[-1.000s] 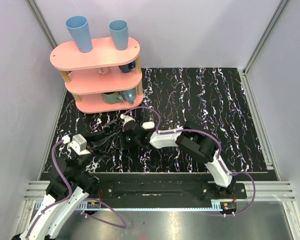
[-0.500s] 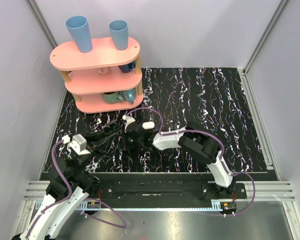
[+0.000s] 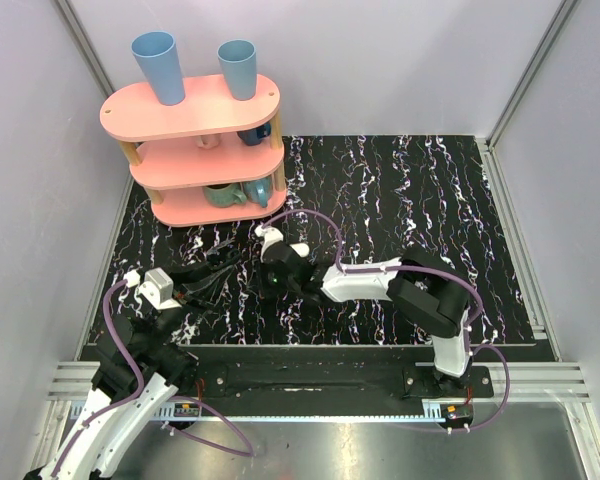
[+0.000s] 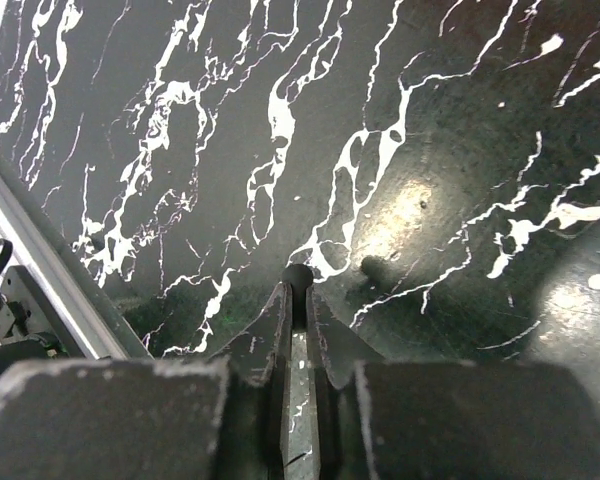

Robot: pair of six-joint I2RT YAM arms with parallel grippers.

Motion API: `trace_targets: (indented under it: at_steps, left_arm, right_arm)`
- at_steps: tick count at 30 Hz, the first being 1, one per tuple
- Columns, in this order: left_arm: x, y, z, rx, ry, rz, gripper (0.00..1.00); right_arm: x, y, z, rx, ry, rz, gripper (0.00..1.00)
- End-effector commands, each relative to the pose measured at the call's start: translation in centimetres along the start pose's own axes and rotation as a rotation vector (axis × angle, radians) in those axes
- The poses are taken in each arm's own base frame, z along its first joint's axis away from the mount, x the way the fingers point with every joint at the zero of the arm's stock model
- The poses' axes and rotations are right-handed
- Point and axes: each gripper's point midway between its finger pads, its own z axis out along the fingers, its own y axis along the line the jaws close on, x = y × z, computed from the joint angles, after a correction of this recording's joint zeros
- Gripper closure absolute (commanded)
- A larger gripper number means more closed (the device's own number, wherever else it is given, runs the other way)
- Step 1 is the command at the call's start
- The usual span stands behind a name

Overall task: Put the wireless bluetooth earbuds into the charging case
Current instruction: Move the left earbud to the center of the board.

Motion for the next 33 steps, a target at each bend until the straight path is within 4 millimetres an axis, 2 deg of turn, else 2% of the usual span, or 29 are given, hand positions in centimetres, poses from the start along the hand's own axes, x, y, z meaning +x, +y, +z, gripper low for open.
trace_targets:
  at_steps: [1,6,11,12,14,18,21,29,33]
  left_arm:
    - [-6.0,-1.1,-2.4,0.026,-0.215,0.027,1.0]
    - [-5.9,-1.1,-2.3,0.025,-0.212,0.025,1.0]
    - [-6.0,-1.0,-2.4,0.023,-0.215,0.026,1.0]
    - [-6.0,-1.0,-2.4,0.021,-0.216,0.025,1.0]
    - [-6.0,-1.0,-2.3,0.023,-0.214,0.025,1.0]
    - [-6.0,-1.0,-2.4,0.02,-0.216,0.026,1.0]
    - [-5.9,-0.9,-2.3,0.015,-0.212,0.026,1.0]
    - [-5.9,-0.8,-2.3,0.012,-0.209,0.025,1.0]
    - [-5.9,-0.9,-2.3,0.014,-0.208,0.022,1.0]
  right_arm:
    - [-2.1,0.0,-1.1,0.076,-0.038,-0.048,0.89]
    - [-0.8,-2.3,-0.1,0.186,0.015,-0.069,0.86]
    - [0.2,-2.6,1.1,0.193,0.054,-0.044,0.82]
    - [-0.1,-2.4,1.4,0.192,0.049,-0.044,0.82]
    - [1.1,-3.4,1.7,0.233,0.097,-0.046,0.82]
    - [1.6,-3.4,2.1,0.228,0.113,-0.034,0.8]
    - [1.7,-2.9,2.3,0.198,0.115,-0.031,0.75]
    - [1.4,-2.6,2.2,0.189,0.1,-0.019,0.76]
    - [1.2,-2.6,1.7,0.189,0.092,-0.016,0.73]
